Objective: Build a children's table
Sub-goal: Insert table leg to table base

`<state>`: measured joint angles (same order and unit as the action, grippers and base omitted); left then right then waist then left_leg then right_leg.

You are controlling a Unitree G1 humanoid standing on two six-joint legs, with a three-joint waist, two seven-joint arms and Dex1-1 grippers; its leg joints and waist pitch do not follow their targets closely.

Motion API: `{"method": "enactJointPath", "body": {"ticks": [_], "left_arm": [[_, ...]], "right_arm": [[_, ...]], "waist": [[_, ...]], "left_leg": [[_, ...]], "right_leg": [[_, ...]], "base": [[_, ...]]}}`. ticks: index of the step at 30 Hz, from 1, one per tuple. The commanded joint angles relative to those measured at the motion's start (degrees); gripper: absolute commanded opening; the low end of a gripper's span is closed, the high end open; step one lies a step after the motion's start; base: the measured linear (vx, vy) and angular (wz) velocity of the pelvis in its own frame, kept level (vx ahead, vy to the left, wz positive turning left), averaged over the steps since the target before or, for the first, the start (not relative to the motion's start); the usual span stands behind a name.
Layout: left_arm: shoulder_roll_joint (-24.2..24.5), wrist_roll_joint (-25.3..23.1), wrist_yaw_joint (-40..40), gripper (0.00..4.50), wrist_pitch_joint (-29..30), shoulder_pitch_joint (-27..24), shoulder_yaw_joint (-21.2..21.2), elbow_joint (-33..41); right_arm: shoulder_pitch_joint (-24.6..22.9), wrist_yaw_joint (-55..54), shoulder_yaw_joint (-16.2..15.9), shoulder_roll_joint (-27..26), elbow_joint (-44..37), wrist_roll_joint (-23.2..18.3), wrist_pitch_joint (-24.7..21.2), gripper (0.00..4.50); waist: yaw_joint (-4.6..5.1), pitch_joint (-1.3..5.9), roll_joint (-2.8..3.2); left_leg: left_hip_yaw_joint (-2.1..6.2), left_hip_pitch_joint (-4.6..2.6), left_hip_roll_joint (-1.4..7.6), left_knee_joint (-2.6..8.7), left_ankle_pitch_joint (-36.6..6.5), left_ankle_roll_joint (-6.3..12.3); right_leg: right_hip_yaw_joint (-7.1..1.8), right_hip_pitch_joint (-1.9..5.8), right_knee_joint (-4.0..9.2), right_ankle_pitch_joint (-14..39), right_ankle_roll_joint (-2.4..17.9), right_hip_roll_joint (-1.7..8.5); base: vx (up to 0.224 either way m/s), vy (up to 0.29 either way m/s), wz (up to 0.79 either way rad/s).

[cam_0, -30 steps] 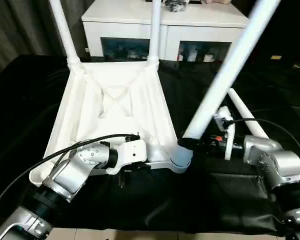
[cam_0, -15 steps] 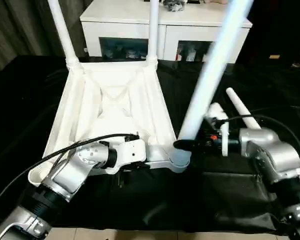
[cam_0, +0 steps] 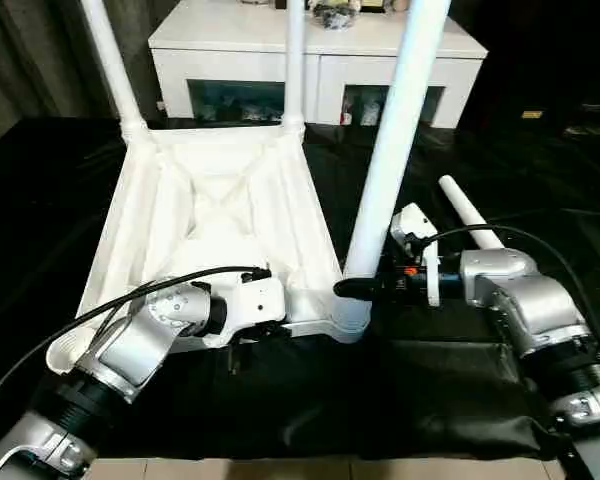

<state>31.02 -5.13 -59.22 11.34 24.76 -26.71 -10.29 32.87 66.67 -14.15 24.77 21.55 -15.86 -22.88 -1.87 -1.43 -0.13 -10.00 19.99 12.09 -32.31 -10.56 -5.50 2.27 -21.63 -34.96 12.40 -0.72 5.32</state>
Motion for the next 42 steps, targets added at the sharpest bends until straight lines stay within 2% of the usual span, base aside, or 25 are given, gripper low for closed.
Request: {"method": "enactJointPath", "body": {"ticks": [1, 4, 8, 14, 19, 22, 26, 33, 37, 42], "left_arm": [[0.5, -2.3, 1.3, 0.0, 0.4, 0.3, 0.7, -0.8], [0.6, -2.2, 1.3, 0.0, 0.6, 0.2, 0.7, -0.7], [1.0, -2.1, 1.2, 0.0, 0.9, 0.1, 0.6, -0.3], [1.0, -2.1, 1.3, 0.0, 0.9, 0.2, 0.7, -0.4], [1.0, -2.1, 1.3, 0.0, 0.7, 0.3, 0.7, -0.6], [1.0, -2.0, 1.3, 0.0, 0.8, 0.3, 0.7, -0.6], [1.1, -2.1, 1.2, 0.0, 0.9, 0.3, 0.7, -0.6], [1.2, -2.1, 1.2, 0.0, 0.9, 0.3, 0.7, -0.7], [1.2, -2.0, 1.2, 0.0, 0.9, 0.2, 0.7, -0.6], [1.2, -2.0, 1.3, 0.0, 0.9, 0.0, 0.7, -0.6]], "right_arm": [[-2.1, 1.5, -6.7, -1.4, 2.8, 3.2, -0.6, 1.84], [-1.7, 1.9, -7.4, -1.7, 2.7, 4.0, 0.6, 1.84], [-1.7, 1.0, -8.3, -1.0, 2.3, 7.2, 5.0, 1.84], [-3.1, 1.8, -7.8, 0.1, 1.0, 7.4, 5.4, 1.84], [-3.8, -0.8, -4.6, -0.8, 2.9, 6.4, 5.9, 1.84], [-4.4, -2.5, -2.0, -1.8, 3.7, 4.7, 5.4, 1.84], [-5.7, -5.2, 1.7, -2.8, 5.3, 2.4, 4.3, 1.84], [-8.3, -6.9, 3.3, -3.1, 5.8, 2.5, 4.2, 1.84], [-10.1, -8.0, 4.2, -3.0, 4.8, 2.2, 4.0, 1.84], [-14.4, -8.3, 3.2, -2.3, -0.2, 2.7, 3.6, 1.84]], "waist": [[-0.1, 2.05, 0.17], [-0.07, 2.07, 0.14], [-0.07, 2.19, 0.03], [0.03, 2.2, 0.07], [0.07, 2.28, 0.07], [0.12, 2.12, 0.02], [0.13, 2.13, 0.09], [0.22, 2.02, 0.1], [0.22, 2.06, 0.16], [0.0, 2.07, 0.18]], "left_leg": [[-0.17, -0.03, 0.78, 3.75, -16.0, 0.18], [-0.11, -0.03, 0.81, 3.79, -16.2, -0.02], [-0.13, -0.02, 0.82, 3.76, -15.8, -0.07], [-0.1, -0.1, 0.78, 3.79, -17.0, 0.04], [-0.11, 0.02, 0.73, 3.75, -16.3, 0.33], [-0.05, -0.04, 0.73, 3.9, -17.8, 0.12], [0.01, -0.02, 0.76, 3.97, -18.3, -0.05], [0.08, -0.15, 0.75, 4.06, -20.3, -0.39], [0.13, -0.07, 0.74, 4.1, -19.9, -0.37], [0.09, -0.07, 0.77, 4.15, -19.0, -0.37]], "right_leg": [[-1.56, 1.32, 4.5, 11.8, 12.0, 1.66], [-1.55, 1.28, 4.44, 11.4, 12.1, 1.6], [-1.55, 1.32, 4.31, 9.7, 12.2, 1.58], [-1.64, 1.28, 4.43, 10.6, 12.0, 1.52], [-1.58, 1.39, 4.23, 8.3, 12.6, 1.42], [-1.58, 1.26, 4.54, 11.4, 12.0, 1.52], [-1.57, 1.17, 4.62, 12.0, 11.8, 1.48], [-1.6, 0.86, 5.01, 15.1, 10.8, 1.53], [-1.56, 0.9, 4.93, 14.3, 10.8, 1.45], [-1.64, 0.96, 4.91, 13.1, 10.3, 1.41]], "base": [[0.0, 0.0, 0.0], [0.0, 0.0, 0.0], [0.0, 0.0, 0.0], [0.0, 0.0, 0.0], [0.0, 0.0, 0.0], [0.0, 0.0, 0.0], [0.0, 0.0, 0.0], [0.0, 0.0, 0.0], [0.0, 0.0, 0.0], [0.0, 0.0, 0.0]]}}
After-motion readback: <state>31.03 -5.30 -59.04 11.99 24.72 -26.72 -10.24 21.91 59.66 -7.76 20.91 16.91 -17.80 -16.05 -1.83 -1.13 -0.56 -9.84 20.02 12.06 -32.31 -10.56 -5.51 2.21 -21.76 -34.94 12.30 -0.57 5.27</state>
